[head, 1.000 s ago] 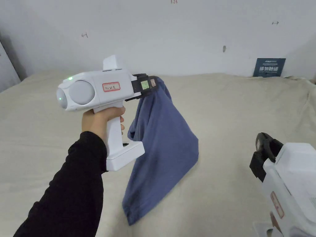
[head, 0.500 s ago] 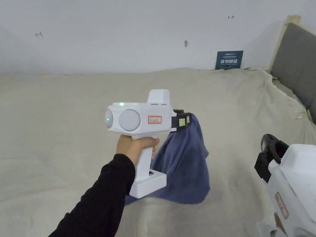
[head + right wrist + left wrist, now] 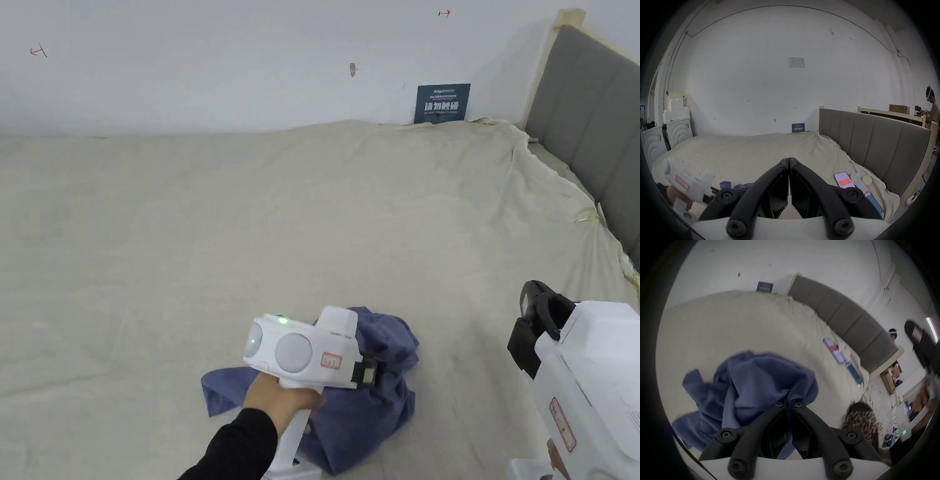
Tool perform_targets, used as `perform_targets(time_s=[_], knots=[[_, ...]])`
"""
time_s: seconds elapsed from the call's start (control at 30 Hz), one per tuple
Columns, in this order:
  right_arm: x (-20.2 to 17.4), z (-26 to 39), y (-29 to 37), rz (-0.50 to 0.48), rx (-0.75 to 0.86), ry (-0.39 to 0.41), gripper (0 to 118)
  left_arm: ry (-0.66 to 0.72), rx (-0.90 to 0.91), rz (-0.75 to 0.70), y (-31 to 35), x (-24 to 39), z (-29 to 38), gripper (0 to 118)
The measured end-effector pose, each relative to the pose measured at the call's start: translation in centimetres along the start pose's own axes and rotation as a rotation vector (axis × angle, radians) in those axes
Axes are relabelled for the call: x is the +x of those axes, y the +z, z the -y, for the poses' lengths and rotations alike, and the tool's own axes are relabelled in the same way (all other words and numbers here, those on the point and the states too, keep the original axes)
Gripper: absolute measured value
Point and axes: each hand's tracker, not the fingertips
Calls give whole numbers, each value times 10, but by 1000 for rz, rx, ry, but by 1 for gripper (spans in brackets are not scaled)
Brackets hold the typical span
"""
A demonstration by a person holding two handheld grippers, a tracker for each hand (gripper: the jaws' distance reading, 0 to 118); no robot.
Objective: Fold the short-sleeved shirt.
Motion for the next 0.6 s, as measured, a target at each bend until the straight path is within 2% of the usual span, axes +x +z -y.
perform_targets(time_s=[0.17, 0.3, 0.37, 0.4, 0.43, 0.47, 0.5, 0.53, 0.6], knots=[[-3, 2, -2, -3, -13, -6, 0, -3, -93, -93, -35, -8, 20, 1], [-7, 3, 0, -13, -17, 2, 0, 29, -90, -105, -39, -10, 25, 4], [-8, 2, 3, -14, -16, 9, 0, 38, -68, -105, -31, -8, 24, 23], [-8, 1, 3, -16, -14, 11, 0, 35, -60, -104, -26, -7, 23, 38], [-6, 2, 3, -17, -13, 12, 0, 35, -53, -101, -20, -5, 22, 58], [-5, 2, 3, -17, -11, 13, 0, 41, -39, -98, -13, -3, 20, 84], [-5, 0, 4, -18, -7, 12, 0, 46, -19, -100, -2, 1, 20, 101], [-5, -1, 5, -17, -5, 11, 0, 51, 12, -109, 7, 3, 18, 111], [-5, -4, 7, -17, 4, 9, 0, 50, 124, -140, 32, 7, 14, 113]])
